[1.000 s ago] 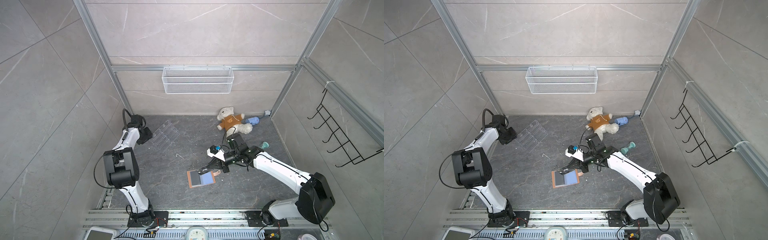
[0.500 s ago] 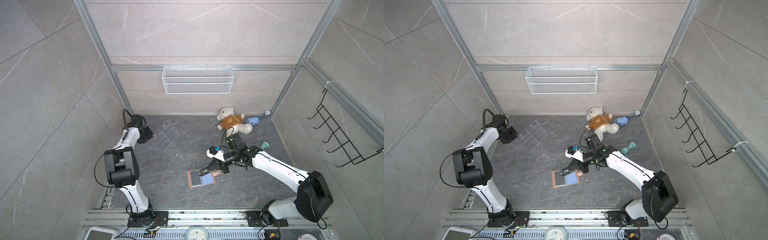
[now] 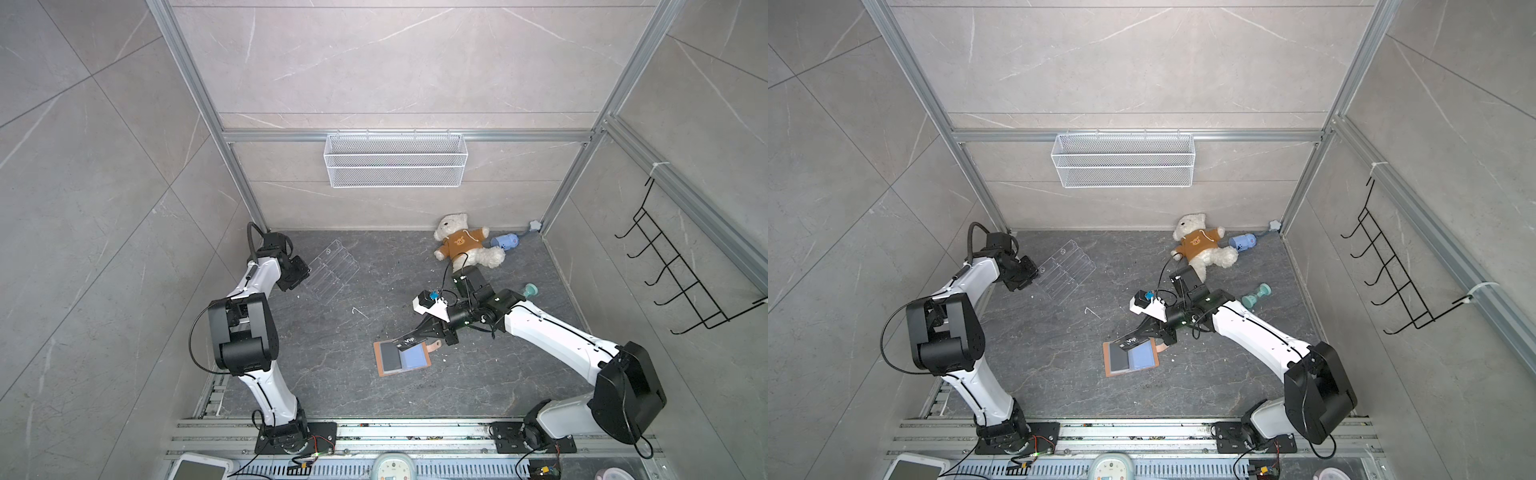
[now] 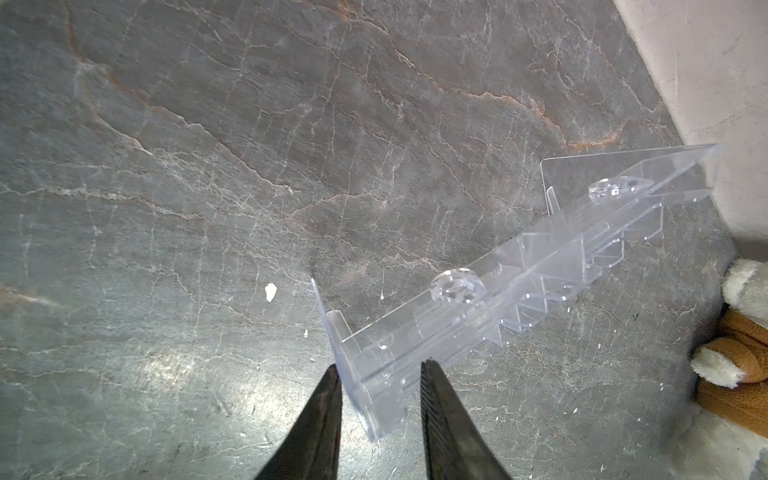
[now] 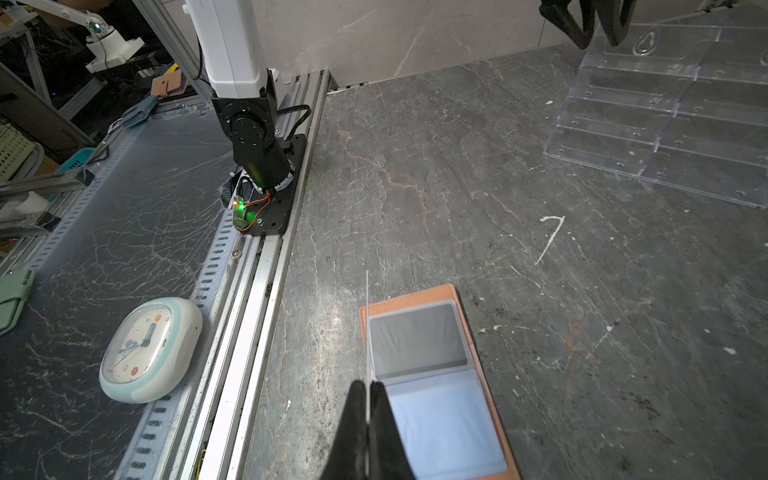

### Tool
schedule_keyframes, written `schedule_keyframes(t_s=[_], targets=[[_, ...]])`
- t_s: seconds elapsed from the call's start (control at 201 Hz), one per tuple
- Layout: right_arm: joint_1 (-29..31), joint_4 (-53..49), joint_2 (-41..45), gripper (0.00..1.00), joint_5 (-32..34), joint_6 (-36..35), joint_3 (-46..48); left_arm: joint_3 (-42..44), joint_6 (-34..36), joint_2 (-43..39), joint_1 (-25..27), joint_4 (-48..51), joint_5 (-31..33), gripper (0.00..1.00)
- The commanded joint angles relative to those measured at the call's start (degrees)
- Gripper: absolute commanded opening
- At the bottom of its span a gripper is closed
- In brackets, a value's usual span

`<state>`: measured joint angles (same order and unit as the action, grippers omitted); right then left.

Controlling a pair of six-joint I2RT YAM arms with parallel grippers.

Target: Take the credit cards out of the card holder

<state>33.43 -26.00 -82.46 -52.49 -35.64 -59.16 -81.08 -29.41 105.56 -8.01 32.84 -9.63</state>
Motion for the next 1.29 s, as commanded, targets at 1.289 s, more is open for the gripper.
schedule_keyframes(t_s=[1.289], targets=[[0.2,-3.2,0.0,0.00,-0.6,-0.9,-1.9,-5.8,7.0,4.9,1.1,5.5,0.4,0.29]])
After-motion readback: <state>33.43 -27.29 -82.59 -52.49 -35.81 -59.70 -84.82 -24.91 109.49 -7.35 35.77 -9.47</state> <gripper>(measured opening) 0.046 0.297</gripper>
